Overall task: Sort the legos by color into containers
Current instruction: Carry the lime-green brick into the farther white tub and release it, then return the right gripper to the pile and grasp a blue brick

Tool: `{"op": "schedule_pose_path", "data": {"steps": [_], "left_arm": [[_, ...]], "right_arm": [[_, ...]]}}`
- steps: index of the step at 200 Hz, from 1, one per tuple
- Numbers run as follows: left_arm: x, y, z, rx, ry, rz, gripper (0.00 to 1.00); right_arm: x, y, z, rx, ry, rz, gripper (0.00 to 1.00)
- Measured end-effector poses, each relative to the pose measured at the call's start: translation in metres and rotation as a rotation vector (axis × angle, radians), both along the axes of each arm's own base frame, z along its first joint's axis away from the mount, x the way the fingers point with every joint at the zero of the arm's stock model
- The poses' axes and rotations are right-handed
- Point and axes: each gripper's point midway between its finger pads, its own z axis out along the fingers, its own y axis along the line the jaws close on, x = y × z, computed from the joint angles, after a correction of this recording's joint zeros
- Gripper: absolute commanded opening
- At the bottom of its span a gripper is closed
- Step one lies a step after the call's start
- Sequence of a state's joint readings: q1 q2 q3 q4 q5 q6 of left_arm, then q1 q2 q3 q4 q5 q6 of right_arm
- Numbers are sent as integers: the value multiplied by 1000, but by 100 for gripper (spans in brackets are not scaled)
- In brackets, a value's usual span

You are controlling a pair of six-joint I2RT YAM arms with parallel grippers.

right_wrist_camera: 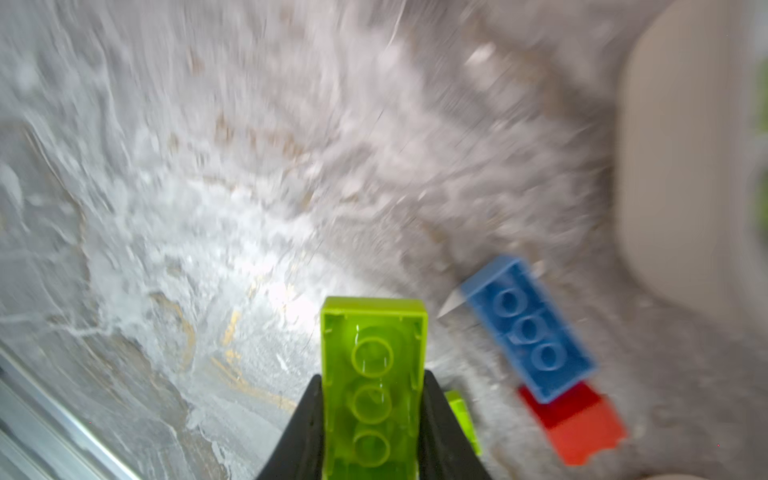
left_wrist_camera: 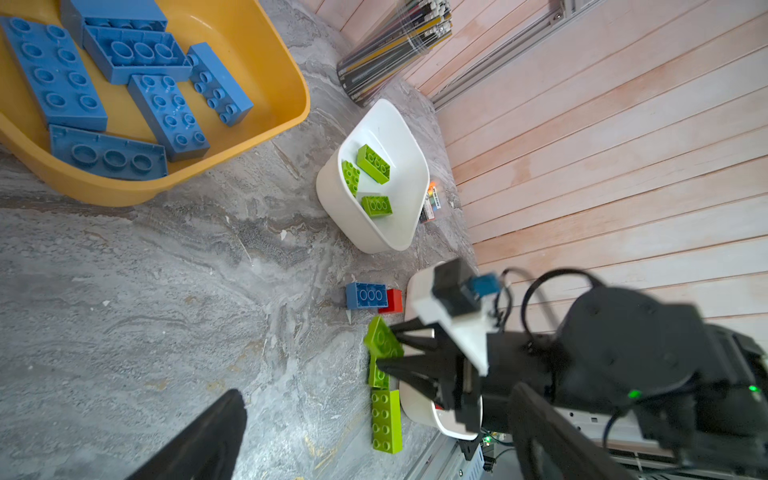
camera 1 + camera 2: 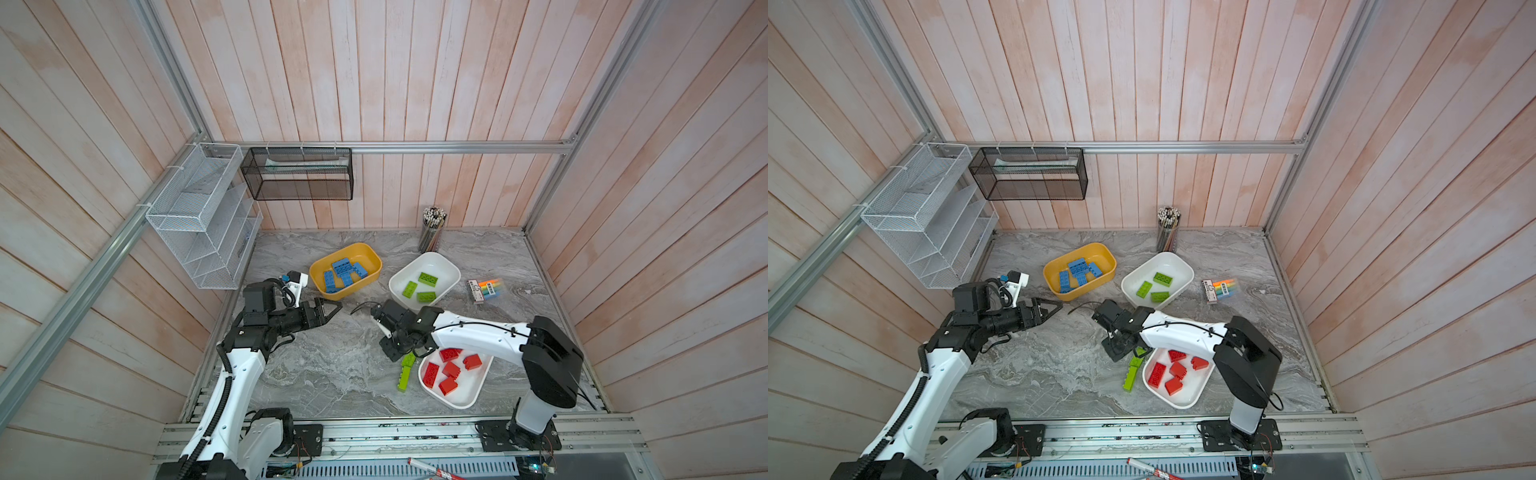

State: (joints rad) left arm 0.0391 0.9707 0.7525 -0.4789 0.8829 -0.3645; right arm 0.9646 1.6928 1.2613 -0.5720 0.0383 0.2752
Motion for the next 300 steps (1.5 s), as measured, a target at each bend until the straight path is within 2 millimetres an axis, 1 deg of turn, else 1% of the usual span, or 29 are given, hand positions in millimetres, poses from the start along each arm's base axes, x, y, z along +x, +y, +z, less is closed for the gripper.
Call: {"op": "schedule_pose_path", "data": {"steps": [14, 30, 50, 70, 82, 96, 134, 155, 170, 174, 181, 189, 201, 218, 236, 257, 269, 281, 290, 300], "left_arm": [[2, -1, 4, -18, -7, -3, 100], [3, -3, 8, -35, -16, -10, 100], [5, -5, 11, -49, -22, -15, 100], [7, -9, 13, -61, -29, -29, 100], [7, -11, 13, -67, -29, -38, 100], [9, -13, 14, -73, -34, -46, 100], [11, -16, 19, -89, -51, -54, 100], [11, -17, 21, -96, -60, -60, 100], [12, -17, 21, -96, -61, -61, 100], [12, -17, 21, -96, -60, -60, 100], [12, -17, 21, -96, -59, -61, 100], [12, -17, 20, -97, -57, -62, 100], [12, -17, 20, -97, -55, -62, 100], [12, -17, 20, -97, -54, -62, 100], [12, -17, 19, -96, -55, -64, 100], [12, -17, 17, -91, -53, -66, 100], [12, -17, 16, -89, -50, -68, 100], [13, -17, 15, -86, -51, -70, 100], [13, -17, 14, -82, -51, -72, 100], [13, -17, 12, -80, -45, -73, 100]], "right_arm": [[32, -8, 27, 44, -61, -36, 20], [67, -22, 46, 63, -118, -77, 20], [107, -43, 57, 50, -170, -112, 21], [143, -60, 57, 7, -209, -105, 23], [160, -66, 50, -29, -225, -72, 23], [171, -71, 35, -76, -225, -25, 23], [189, -82, -12, -184, -175, 89, 23], [196, -95, -35, -247, -148, 110, 24], [198, -105, -47, -292, -138, 115, 28], [199, -107, -49, -301, -136, 115, 31], [201, -110, -51, -317, -137, 116, 40], [201, -113, -52, -331, -140, 122, 49], [202, -114, -50, -338, -144, 124, 55], [198, -115, -47, -336, -148, 126, 59], [182, -117, -36, -312, -145, 139, 59], [151, -113, -8, -240, -158, 178, 60], [128, -104, 12, -180, -178, 221, 61], [99, -90, 29, -121, -202, 287, 62], [77, -80, 36, -81, -209, 342, 63], [51, -67, 37, -42, -203, 411, 64]]}}
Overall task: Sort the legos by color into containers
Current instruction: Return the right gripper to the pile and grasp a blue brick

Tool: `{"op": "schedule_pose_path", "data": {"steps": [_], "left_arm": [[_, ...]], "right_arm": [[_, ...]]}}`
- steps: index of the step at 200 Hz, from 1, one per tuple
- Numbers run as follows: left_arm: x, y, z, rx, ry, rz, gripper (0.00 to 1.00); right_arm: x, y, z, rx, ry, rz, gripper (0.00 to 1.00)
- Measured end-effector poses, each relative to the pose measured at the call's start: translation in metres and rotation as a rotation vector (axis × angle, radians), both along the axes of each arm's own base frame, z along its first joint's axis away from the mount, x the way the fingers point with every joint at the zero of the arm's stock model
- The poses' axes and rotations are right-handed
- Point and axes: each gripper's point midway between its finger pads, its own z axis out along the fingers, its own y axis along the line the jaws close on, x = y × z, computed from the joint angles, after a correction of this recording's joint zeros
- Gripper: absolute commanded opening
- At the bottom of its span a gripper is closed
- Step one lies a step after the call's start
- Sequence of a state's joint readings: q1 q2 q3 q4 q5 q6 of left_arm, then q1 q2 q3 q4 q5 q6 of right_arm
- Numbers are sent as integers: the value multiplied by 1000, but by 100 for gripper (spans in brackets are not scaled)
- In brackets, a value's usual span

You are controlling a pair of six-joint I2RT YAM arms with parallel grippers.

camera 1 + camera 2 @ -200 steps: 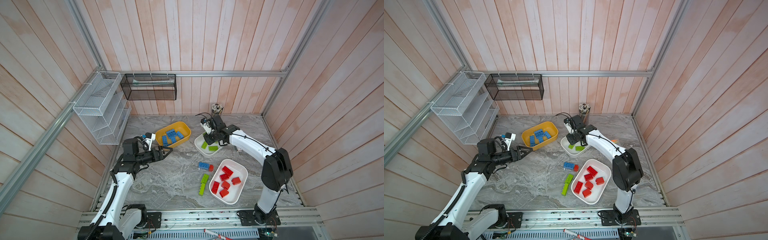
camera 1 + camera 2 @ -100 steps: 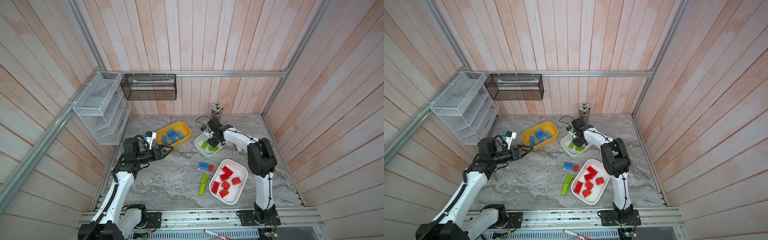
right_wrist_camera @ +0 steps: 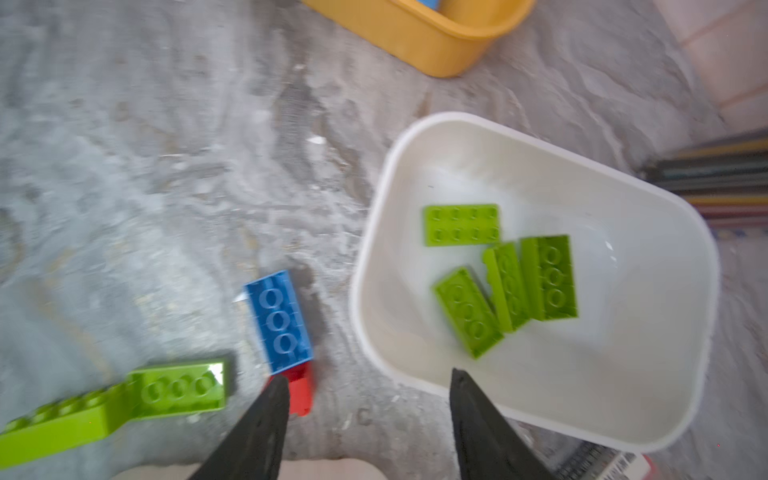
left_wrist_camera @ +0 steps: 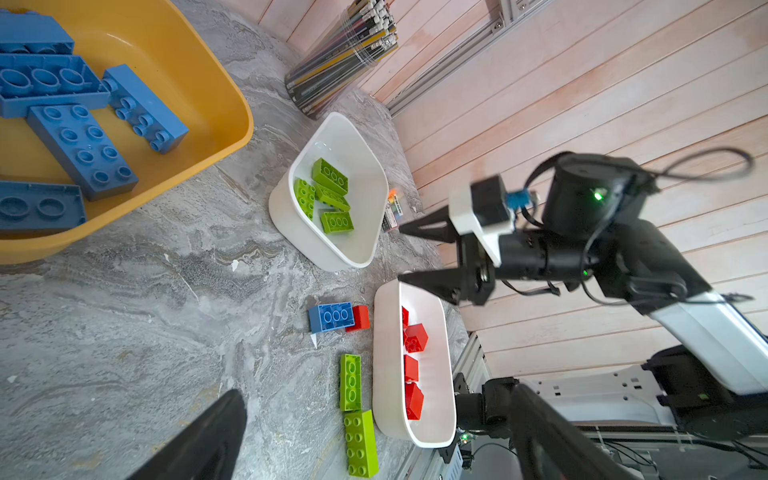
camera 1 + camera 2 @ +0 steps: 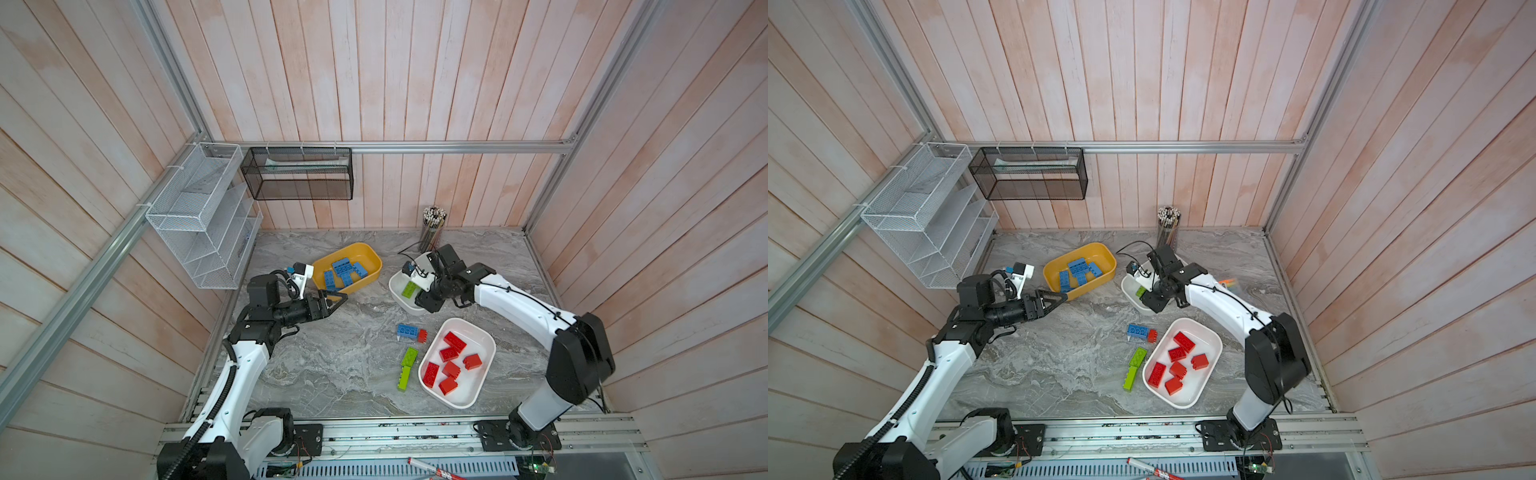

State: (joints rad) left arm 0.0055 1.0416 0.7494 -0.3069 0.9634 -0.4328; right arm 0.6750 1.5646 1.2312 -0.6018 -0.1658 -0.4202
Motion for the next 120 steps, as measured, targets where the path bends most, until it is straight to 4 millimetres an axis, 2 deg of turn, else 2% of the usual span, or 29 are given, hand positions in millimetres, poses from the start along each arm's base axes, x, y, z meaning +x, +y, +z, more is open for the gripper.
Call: {"op": "schedule_pose_path", "data": {"steps": [20, 29, 42, 74, 120], "left_arm": [[-1, 0, -3, 5, 7, -3, 100], [-2, 1, -3, 9, 9, -4, 100], [-3, 1, -5, 13, 15, -4, 100], [-7, 3, -5, 20, 18, -1, 100], [-14, 4, -1, 26, 7, -1, 100]], "right_arm": [[-45, 20, -17, 10, 69, 127, 64], [-56, 24, -28, -8, 98, 165, 65], [-62, 29, -45, -45, 127, 197, 64], [-49, 26, -84, -163, 140, 206, 64], [-21, 32, -98, -246, 75, 215, 64]]}}
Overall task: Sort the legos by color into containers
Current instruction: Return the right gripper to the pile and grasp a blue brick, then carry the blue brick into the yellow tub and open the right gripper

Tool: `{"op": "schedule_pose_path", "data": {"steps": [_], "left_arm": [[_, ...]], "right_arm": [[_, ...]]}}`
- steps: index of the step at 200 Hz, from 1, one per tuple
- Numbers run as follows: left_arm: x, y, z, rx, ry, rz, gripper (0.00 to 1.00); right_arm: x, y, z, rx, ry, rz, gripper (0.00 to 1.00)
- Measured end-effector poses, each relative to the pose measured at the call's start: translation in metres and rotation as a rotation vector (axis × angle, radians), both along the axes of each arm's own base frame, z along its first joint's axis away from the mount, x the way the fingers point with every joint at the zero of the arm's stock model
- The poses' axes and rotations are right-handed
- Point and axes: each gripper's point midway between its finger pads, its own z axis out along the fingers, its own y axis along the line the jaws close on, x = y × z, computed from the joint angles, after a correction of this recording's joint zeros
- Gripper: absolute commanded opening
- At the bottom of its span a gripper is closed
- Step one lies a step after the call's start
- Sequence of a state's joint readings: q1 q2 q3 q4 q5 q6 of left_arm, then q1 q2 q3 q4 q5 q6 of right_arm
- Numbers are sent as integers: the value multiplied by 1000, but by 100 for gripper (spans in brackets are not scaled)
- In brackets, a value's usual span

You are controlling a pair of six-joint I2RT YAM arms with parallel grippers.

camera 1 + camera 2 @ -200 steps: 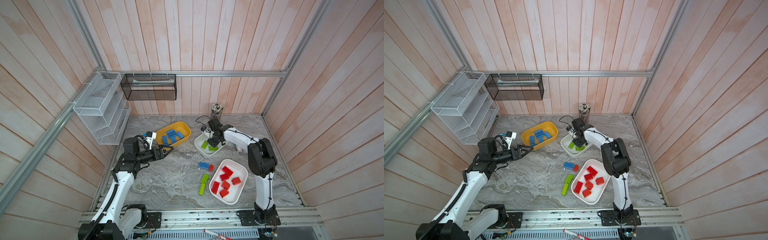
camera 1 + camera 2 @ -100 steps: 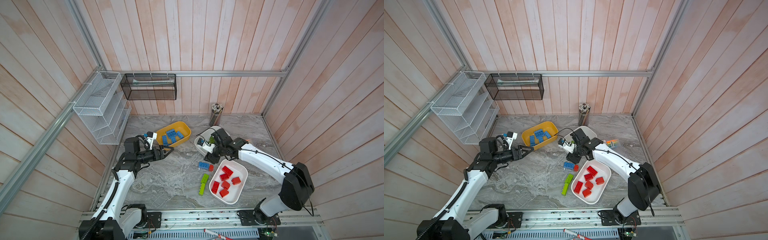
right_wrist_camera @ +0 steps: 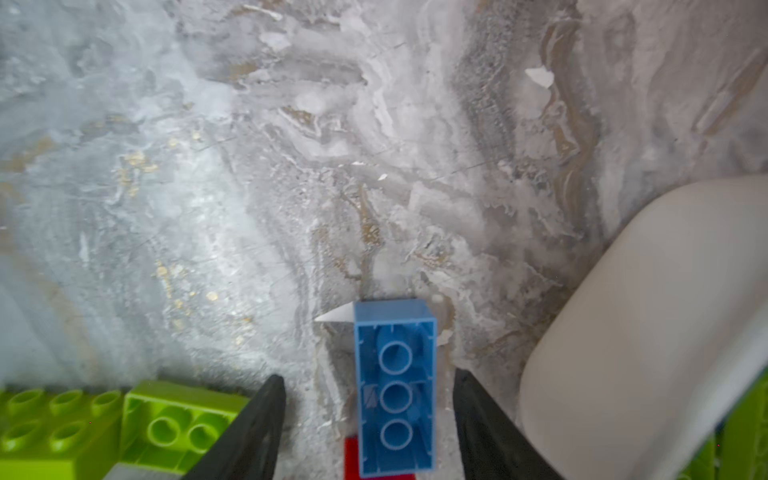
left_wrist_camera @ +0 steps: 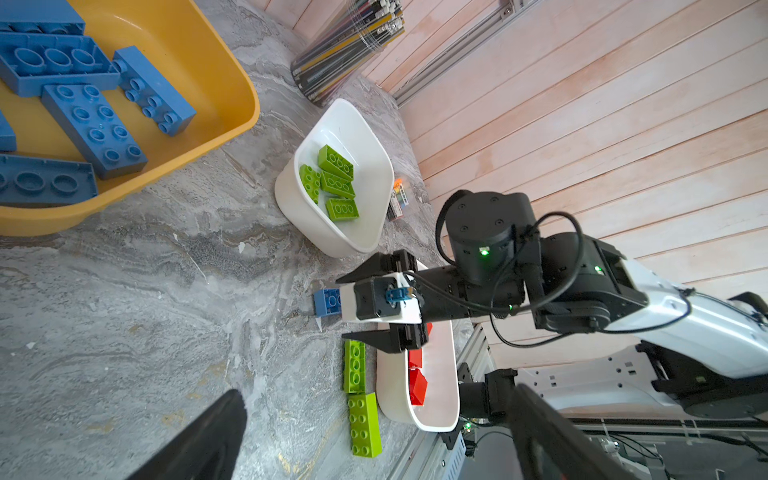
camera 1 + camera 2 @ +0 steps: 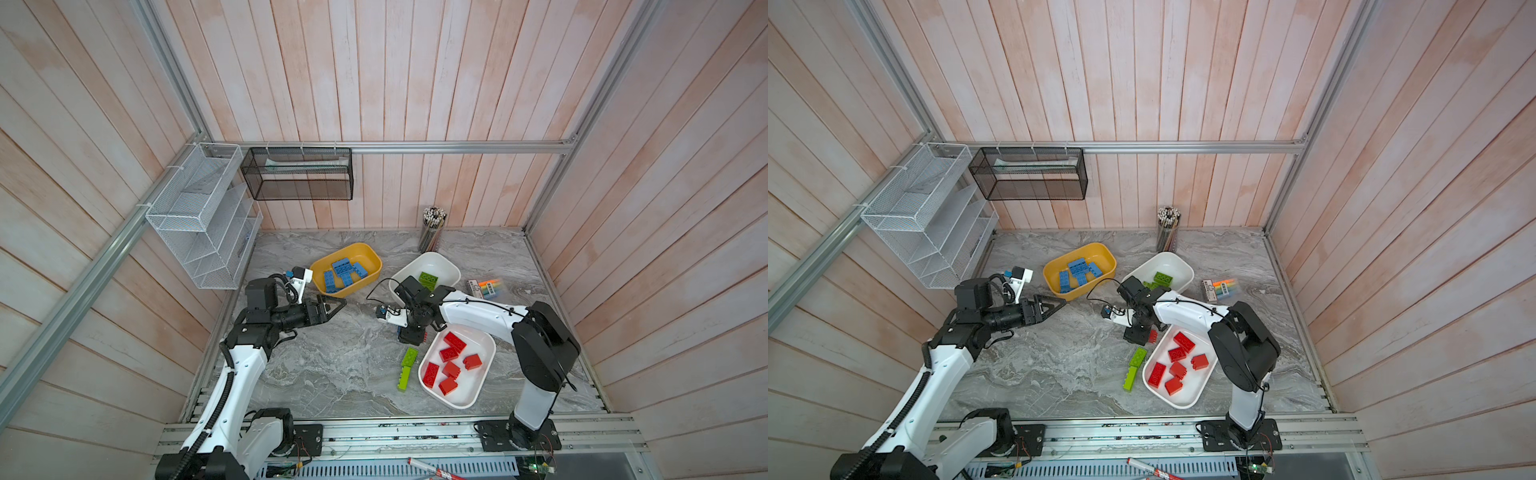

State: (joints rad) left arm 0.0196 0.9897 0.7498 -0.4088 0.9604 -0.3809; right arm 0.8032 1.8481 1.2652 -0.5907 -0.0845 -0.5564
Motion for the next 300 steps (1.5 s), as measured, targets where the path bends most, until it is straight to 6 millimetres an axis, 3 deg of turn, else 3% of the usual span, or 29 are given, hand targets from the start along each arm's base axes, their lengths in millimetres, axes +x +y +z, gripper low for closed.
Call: {"op": "schedule_pose_path", "data": {"steps": [53, 105, 122, 151, 185, 205, 235, 277, 300], "left_arm": [[-3, 0, -3, 10, 7, -5, 100], [-3, 0, -3, 10, 6, -6, 100], [-3, 0, -3, 10, 7, -6, 100], [-3, 0, -4, 11, 10, -6, 100], [-5, 1, -6, 14, 20, -6, 100], [-5, 2, -8, 25, 25, 0, 100], [-1, 7, -2, 52, 15, 29, 100], [4, 14, 16, 84, -28, 67, 100], [3, 17, 15, 100, -30, 79, 100]], "right_arm": [[14, -2, -14, -44, 2, -5, 63], [11, -16, -28, -95, 65, -24, 58], [10, -17, -28, -98, 77, -27, 52], [9, -17, -28, -97, 94, -30, 30], [8, -7, -20, -49, 112, -28, 23], [9, 7, -2, 29, 113, -30, 23], [27, 38, 45, 193, 44, -34, 23], [75, 94, 118, 437, -93, -49, 23], [108, 124, 139, 518, -153, -48, 23]]}}
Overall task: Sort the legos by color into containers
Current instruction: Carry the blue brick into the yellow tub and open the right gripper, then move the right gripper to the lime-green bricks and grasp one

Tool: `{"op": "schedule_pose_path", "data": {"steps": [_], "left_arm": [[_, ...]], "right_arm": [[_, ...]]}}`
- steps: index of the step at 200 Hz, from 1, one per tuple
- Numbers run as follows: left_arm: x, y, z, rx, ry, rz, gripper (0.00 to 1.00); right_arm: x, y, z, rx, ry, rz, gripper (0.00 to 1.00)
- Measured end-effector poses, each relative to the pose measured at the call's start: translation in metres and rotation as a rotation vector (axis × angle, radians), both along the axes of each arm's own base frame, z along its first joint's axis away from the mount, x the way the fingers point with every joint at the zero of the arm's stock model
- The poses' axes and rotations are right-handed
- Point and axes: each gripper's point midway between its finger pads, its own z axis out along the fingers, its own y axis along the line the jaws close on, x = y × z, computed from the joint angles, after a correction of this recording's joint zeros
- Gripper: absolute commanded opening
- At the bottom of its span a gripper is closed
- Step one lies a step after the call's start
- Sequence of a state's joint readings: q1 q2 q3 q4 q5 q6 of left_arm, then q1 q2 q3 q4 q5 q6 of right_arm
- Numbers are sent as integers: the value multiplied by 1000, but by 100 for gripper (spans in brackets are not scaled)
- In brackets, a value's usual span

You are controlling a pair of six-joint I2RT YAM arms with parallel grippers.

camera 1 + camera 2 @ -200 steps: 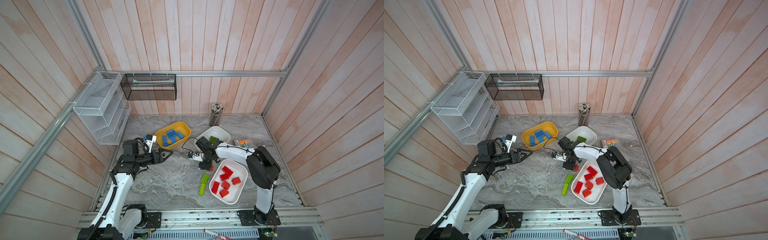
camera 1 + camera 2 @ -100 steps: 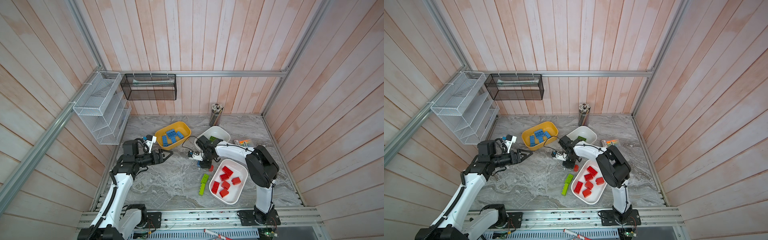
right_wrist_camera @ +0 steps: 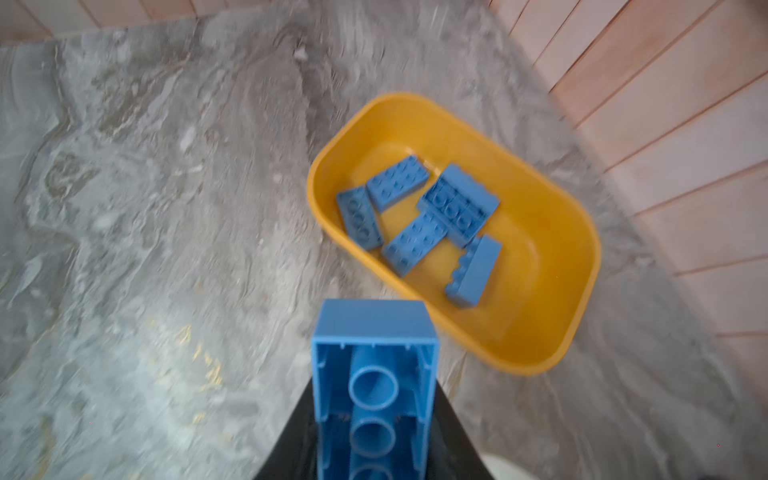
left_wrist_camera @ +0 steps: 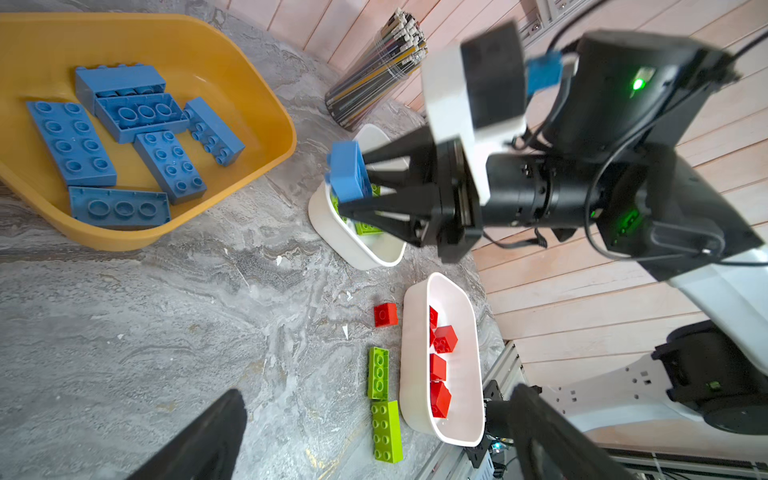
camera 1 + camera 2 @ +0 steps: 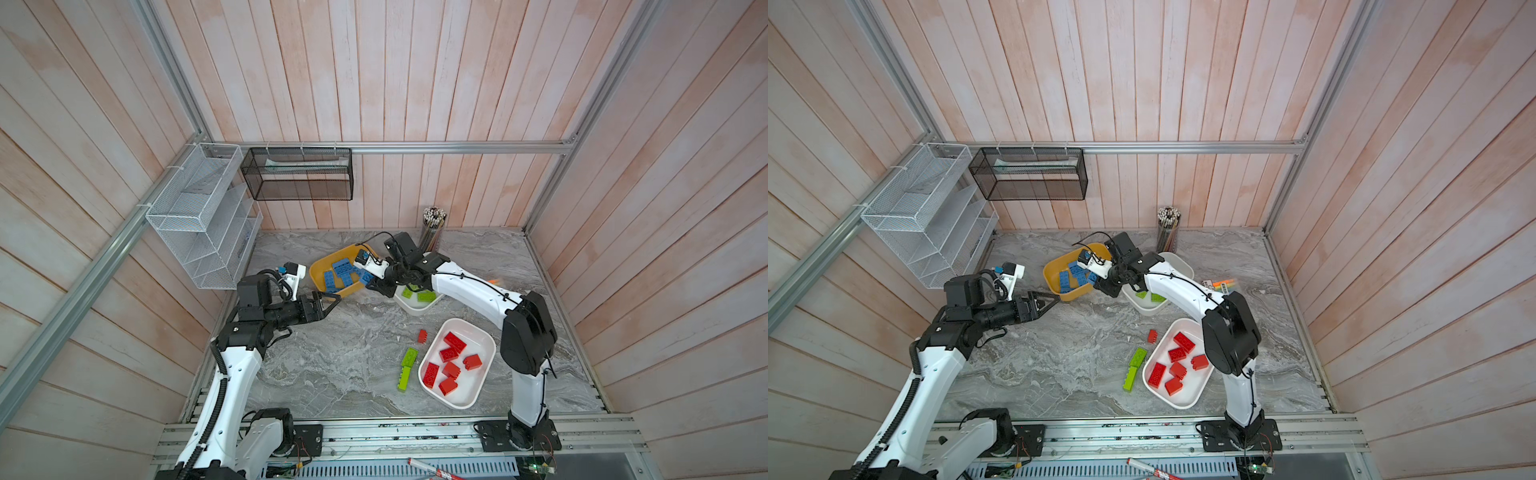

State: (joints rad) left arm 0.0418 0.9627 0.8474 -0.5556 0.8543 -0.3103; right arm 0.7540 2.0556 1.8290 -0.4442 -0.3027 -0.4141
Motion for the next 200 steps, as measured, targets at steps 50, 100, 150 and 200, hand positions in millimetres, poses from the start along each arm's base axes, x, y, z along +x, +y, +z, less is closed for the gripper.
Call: {"op": "schedule_pose_path", "data": {"steps": [50, 100, 150, 200], "left_arm": [[-3, 3, -6, 14, 25, 7, 100], [-4, 5, -10, 32, 32, 13, 100], [-4, 6, -10, 34, 31, 12, 100], [-4, 6, -10, 33, 28, 14, 100]], "right_arm": [[65, 25, -31, -35, -59, -73, 23], [116, 15, -63, -119, -119, -181, 27], [130, 0, -72, -154, -131, -221, 56], [109, -8, -73, -142, -46, -221, 60]]}}
